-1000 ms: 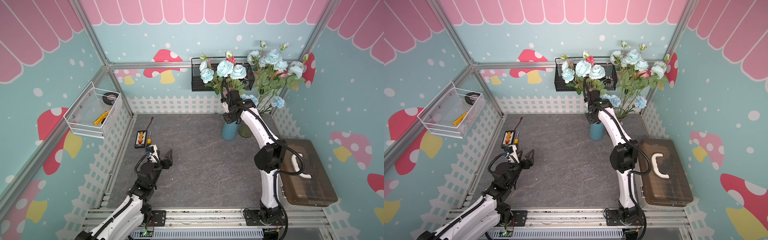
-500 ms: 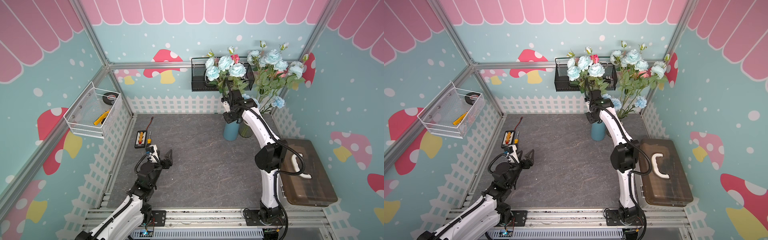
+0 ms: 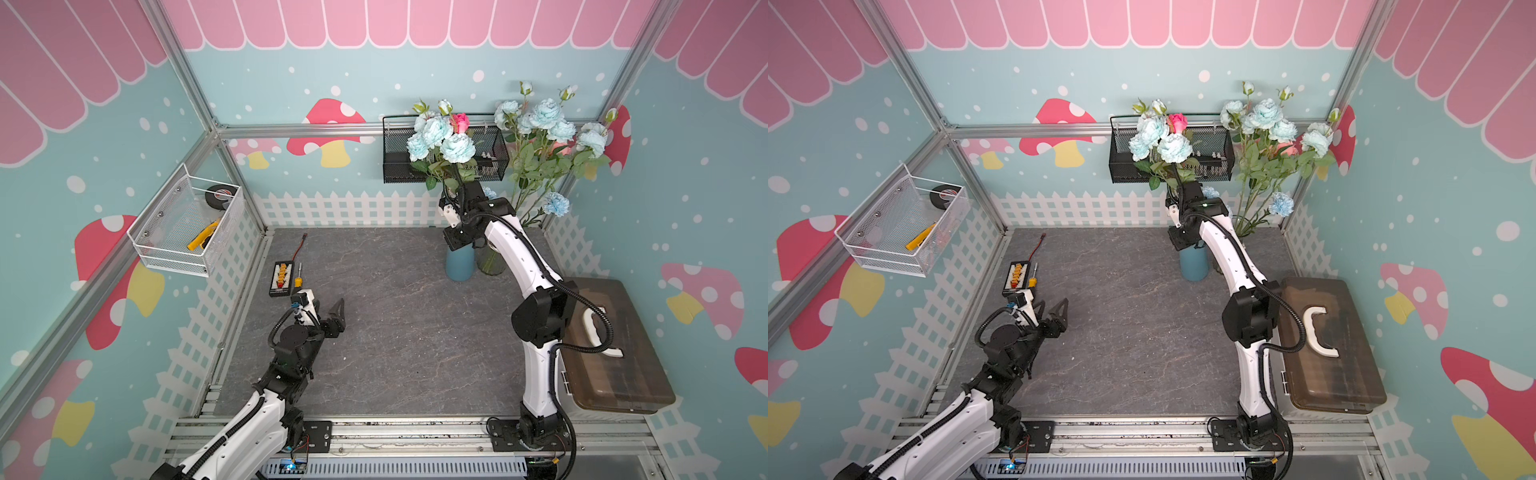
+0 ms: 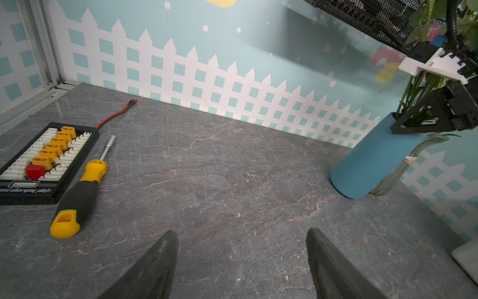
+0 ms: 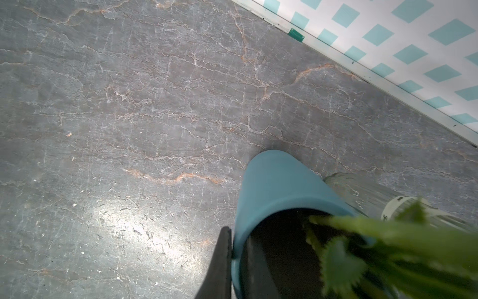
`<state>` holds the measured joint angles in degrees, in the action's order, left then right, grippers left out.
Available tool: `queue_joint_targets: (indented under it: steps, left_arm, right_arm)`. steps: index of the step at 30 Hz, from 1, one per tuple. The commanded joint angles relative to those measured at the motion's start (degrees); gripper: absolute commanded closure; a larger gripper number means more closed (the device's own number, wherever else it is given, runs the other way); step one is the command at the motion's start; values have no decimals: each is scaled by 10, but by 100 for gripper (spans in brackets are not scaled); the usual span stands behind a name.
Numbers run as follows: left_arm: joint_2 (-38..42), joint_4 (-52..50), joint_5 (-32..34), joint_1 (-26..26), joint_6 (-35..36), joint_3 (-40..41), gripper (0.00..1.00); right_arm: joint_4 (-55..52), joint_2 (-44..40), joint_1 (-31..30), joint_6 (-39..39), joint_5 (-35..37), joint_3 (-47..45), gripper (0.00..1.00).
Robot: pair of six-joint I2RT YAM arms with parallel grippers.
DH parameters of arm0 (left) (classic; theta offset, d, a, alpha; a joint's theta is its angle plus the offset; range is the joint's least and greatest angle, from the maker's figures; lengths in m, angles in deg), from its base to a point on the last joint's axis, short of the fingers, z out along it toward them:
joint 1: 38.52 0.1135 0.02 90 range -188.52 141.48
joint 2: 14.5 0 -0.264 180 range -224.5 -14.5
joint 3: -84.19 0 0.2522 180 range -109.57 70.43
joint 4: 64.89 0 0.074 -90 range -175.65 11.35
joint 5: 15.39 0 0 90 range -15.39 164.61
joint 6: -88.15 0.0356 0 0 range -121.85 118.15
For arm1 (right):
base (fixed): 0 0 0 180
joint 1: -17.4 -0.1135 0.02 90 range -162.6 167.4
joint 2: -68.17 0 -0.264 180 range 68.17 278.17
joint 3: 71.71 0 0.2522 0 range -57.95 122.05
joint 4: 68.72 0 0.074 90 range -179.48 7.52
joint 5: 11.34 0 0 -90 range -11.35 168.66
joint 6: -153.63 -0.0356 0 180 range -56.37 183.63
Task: Pick out blue flowers from the vase
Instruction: Pick up the vase from the center of the board.
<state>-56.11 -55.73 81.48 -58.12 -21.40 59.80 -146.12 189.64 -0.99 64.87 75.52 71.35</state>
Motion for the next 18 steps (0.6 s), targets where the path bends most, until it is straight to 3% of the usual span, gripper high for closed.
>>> queue_joint_targets:
  steps: [1,8,18]
  left_arm:
    - [7,-1,6,-2,-9,-10,22]
    - [6,-1,5,-2,-10,-11,21]
    - [7,-1,6,-2,-10,-11,22]
  right_arm:
    - [-32,-22,-1,-4,-40,-23,100]
    - [-9,-78,-8,-8,-74,-79,100]
    - [-6,-100,-36,-8,-100,-89,100]
